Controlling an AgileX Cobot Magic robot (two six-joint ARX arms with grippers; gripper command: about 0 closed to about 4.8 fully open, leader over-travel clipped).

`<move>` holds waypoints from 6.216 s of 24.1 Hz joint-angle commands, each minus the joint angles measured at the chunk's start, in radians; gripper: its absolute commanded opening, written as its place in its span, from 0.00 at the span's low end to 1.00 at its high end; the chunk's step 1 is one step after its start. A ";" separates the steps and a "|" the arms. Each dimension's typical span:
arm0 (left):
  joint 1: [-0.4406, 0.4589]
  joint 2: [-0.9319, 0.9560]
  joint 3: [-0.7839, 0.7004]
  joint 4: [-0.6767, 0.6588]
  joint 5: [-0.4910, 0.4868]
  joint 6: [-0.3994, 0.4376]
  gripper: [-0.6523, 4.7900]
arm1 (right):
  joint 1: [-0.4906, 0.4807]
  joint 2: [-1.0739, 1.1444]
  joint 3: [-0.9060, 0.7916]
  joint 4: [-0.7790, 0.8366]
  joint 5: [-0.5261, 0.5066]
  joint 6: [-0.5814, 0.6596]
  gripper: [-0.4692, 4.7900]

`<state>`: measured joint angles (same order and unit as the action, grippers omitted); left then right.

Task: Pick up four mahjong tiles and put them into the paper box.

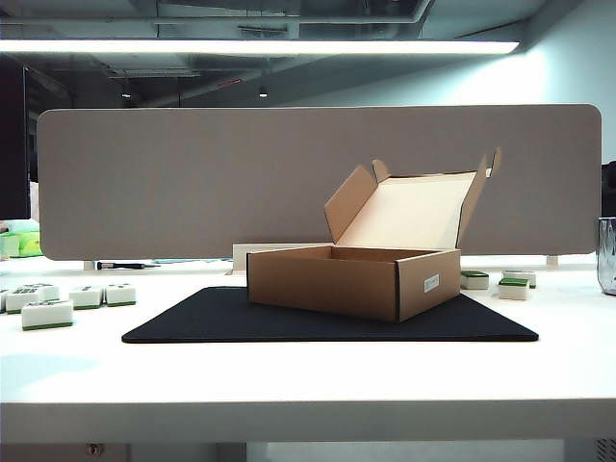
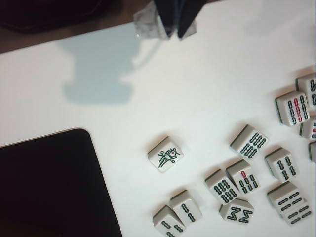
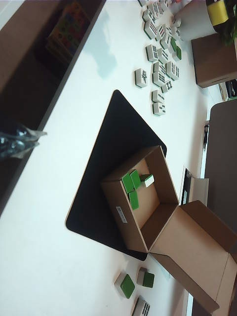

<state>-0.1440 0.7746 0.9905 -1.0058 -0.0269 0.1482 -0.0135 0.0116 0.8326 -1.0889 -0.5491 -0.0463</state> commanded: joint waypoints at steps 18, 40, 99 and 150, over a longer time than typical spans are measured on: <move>0.001 -0.481 -0.464 0.394 0.001 -0.071 0.11 | 0.000 -0.011 0.004 0.016 0.001 0.001 0.09; 0.002 -0.600 -0.985 1.113 -0.025 -0.130 0.11 | 0.000 -0.011 0.004 0.016 0.001 0.001 0.09; 0.114 -0.773 -0.985 0.825 0.072 -0.122 0.11 | 0.001 -0.012 -0.165 0.449 0.124 0.196 0.09; 0.114 -0.773 -0.985 0.825 0.072 -0.122 0.11 | 0.051 -0.013 -0.827 0.917 0.679 0.367 0.09</move>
<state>-0.0288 0.0010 0.0048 -0.1692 0.0422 0.0261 0.0376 0.0071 0.0063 -0.1726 0.1307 0.3237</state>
